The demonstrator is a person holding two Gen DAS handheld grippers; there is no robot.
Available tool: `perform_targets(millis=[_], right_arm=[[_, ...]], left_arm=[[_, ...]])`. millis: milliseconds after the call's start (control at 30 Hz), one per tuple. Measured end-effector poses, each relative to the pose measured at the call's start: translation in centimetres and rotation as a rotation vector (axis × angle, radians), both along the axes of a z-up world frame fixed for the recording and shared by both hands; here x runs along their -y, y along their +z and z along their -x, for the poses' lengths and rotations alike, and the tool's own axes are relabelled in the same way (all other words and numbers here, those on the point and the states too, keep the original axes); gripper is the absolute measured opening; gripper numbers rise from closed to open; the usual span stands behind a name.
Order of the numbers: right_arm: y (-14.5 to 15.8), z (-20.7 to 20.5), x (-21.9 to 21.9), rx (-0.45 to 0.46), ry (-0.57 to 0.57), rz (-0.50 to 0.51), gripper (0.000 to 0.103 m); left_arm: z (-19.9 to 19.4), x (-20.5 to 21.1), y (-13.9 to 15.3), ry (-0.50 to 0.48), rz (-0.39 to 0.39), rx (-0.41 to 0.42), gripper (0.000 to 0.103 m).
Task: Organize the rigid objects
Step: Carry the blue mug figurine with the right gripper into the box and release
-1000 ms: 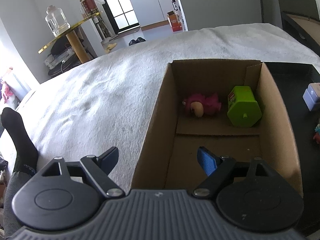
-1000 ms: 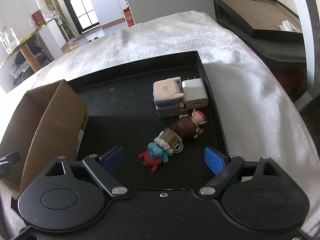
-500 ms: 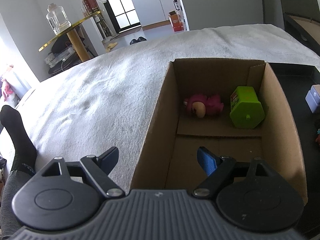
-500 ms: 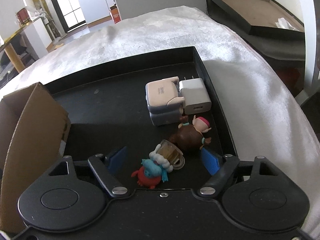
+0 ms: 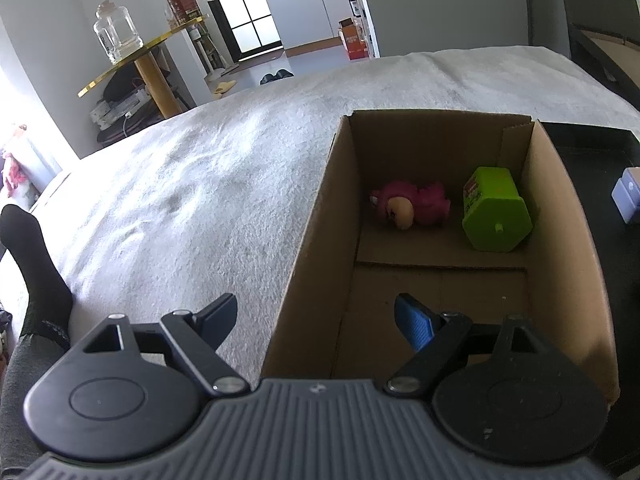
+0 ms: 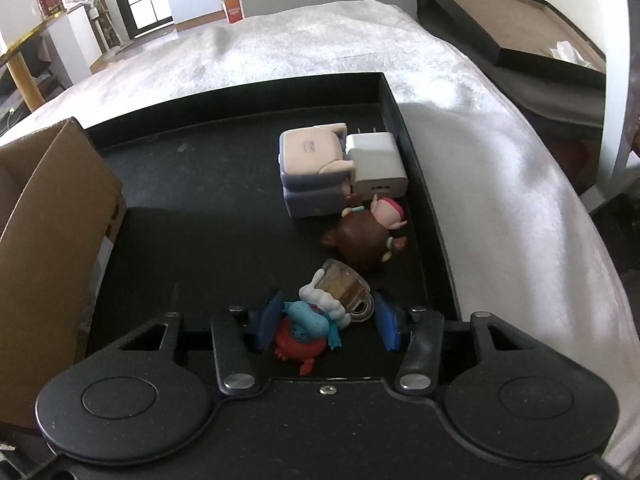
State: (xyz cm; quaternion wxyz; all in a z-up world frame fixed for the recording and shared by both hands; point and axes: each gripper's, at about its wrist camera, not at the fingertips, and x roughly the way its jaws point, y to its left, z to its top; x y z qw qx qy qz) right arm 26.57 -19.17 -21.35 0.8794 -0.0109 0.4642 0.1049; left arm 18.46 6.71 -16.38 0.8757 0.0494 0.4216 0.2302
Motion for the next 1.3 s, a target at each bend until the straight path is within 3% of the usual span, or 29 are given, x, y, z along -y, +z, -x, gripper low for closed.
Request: perform_targets(millis=[333, 867, 1033, 1200, 1300], right_arm=[[2.6, 1.9, -1.1, 0.067, 0.055, 0.011, 0.049], [7.8, 3.6, -4.4, 0.205, 0.17, -0.073, 0.049], [8.8, 3.8, -5.6, 0.219, 0.194, -0.095, 0.049], [9.8, 4.3, -7.0, 0.238, 0.226, -0.115, 0.049], [10.4, 4.4, -8.0, 0.251, 0.25, -0.125, 0.049]], left_arm=[[0.2, 0.0, 0.4, -0.007, 0.011, 0.015, 0.085], [1.3, -0.3, 1.0, -0.038, 0.063, 0.076, 0.084], [1.6, -0.7, 1.3, -0.042, 0.08, 0.105, 0.08], [1.9, -1.2, 1.3, -0.036, 0.112, 0.113, 0.063], [2.0, -1.5, 1.3, -0.033, 0.136, 0.119, 0.059]])
